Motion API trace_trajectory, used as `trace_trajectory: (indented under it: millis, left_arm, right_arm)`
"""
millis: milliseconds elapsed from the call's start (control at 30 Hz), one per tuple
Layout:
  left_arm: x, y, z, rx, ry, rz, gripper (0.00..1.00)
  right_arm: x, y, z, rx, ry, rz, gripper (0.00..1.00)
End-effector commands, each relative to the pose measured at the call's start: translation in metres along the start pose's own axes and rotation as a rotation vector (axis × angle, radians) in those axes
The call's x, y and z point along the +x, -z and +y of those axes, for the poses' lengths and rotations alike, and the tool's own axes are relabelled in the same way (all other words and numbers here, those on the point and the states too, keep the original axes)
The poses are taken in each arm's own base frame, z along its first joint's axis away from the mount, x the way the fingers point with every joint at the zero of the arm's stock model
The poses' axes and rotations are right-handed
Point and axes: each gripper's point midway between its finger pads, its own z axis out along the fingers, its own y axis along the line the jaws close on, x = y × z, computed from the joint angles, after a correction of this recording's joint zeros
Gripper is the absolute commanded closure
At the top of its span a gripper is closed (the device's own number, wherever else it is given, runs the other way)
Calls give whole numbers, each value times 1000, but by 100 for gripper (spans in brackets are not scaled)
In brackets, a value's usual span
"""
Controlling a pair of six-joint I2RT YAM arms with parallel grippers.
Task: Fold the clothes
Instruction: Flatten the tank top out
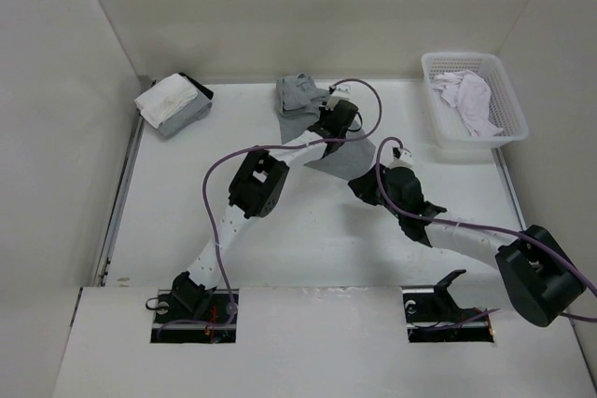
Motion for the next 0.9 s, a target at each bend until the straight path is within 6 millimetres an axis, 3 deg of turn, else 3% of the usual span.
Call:
trace_trajectory:
  millis: [0, 167, 400, 567, 733, 867]
  left_arm:
    - [-52, 15, 15, -4, 54, -77, 84]
    - [-61, 23, 19, -4, 78, -100, 85]
    - [-97, 57, 23, 29, 134, -184, 89]
    - [-102, 61, 33, 28, 156, -199, 93]
    - [-105, 76, 59, 12, 198, -199, 98]
    - [-115, 117, 91, 9, 259, -230, 99]
  right_arm:
    - [-21, -2, 28, -83, 7, -63, 77]
    - [-18, -5, 26, -74, 13, -55, 76]
    - [-13, -9, 20, -53, 18, -42, 75]
    - [-12, -11, 16, -39, 20, -42, 73]
    - [-15, -15, -8, 39, 10, -55, 64]
    - [-13, -22, -33, 148, 13, -41, 57]
